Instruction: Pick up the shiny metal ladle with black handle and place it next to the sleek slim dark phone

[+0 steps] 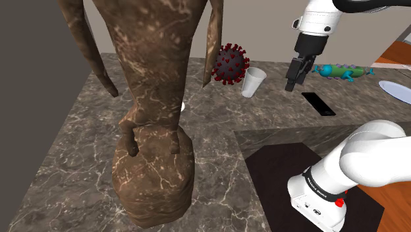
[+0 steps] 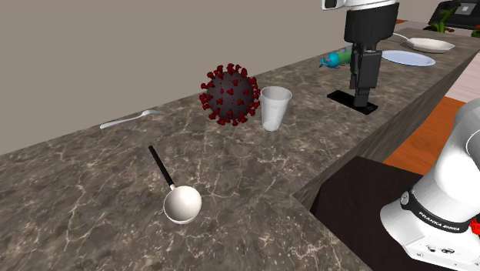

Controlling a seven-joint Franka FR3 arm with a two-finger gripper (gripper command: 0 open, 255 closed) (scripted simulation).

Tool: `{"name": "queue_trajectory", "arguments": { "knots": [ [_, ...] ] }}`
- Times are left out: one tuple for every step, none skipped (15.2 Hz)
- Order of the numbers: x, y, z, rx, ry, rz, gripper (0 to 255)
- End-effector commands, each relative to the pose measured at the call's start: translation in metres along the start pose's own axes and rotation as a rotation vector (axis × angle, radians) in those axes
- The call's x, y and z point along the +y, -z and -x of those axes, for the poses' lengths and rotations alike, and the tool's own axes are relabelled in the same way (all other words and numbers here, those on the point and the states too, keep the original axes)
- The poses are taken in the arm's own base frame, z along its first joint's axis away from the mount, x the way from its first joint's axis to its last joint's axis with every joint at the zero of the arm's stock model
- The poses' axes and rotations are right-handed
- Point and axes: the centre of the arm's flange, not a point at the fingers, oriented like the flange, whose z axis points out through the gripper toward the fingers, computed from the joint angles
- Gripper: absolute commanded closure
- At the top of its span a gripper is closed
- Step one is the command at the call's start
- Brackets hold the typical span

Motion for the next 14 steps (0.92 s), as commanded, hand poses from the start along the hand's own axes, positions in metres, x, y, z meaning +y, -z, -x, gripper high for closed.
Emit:
{"name": "queue_trajectory", "arguments": {
  "knots": [
    [0.0, 0.0, 0.0, 0.0, 0.0, 0.0, 0],
    [-0.008, -0.004, -0.008, 0.01, -0.016, -0.002, 0],
    [-0.016, -0.009, -0.015, 0.02, -0.032, -0.003, 0],
    [-0.024, -0.013, -0.023, 0.03, -0.048, -0.005, 0],
    [-0.032, -0.017, -0.031, 0.04, -0.064, -0.006, 0],
    [-0.04, -0.021, -0.039, 0.049, -0.081, -0.008, 0],
    [-0.048, -0.025, -0.048, 0.059, -0.097, -0.009, 0],
    [-0.055, -0.029, -0.056, 0.069, -0.113, -0.011, 0],
    [-0.063, -0.033, -0.065, 0.079, -0.129, -0.012, 0],
    [-0.07, -0.037, -0.074, 0.089, -0.145, -0.014, 0],
    [-0.077, -0.04, -0.083, 0.099, -0.161, -0.015, 0],
    [-0.084, -0.044, -0.092, 0.109, -0.177, -0.017, 0],
    [-0.091, -0.047, -0.101, 0.119, -0.193, -0.018, 0],
    [-0.098, -0.051, -0.111, 0.128, -0.209, -0.02, 0]
  ]
}}
